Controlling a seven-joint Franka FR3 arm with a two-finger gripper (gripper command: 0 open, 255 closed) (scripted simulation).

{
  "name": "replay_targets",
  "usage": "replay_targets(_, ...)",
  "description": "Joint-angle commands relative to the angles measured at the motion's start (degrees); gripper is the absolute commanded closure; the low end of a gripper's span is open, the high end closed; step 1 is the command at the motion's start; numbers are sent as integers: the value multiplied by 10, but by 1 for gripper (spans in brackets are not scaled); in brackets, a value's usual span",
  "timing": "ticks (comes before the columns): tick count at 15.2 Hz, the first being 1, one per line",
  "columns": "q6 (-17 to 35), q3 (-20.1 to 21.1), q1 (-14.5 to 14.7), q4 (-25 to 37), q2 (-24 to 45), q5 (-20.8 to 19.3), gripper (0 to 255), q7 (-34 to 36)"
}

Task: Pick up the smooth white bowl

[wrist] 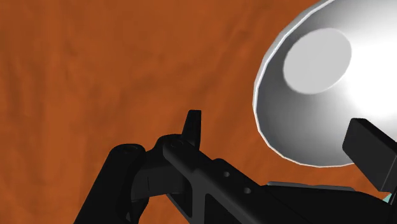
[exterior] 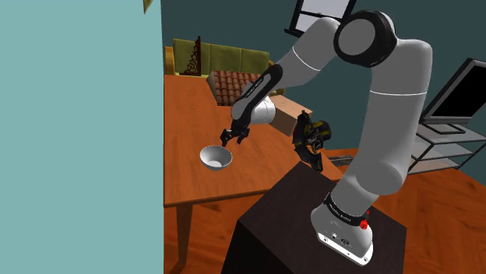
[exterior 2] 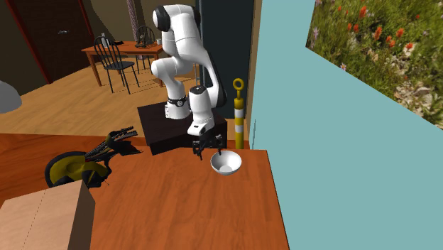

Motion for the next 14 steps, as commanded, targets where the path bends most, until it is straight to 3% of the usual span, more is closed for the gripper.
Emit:
replay_targets(1, 11, 7, -5, 8, 19, 8, 0, -6)
replay_targets(7, 39, 26, -20, 18, 56, 23, 0, -22)
replay_targets(8, 40, 26, -21, 18, 57, 24, 255, -23)
replay_targets(14, 40, 26, -20, 19, 57, 24, 255, -23)
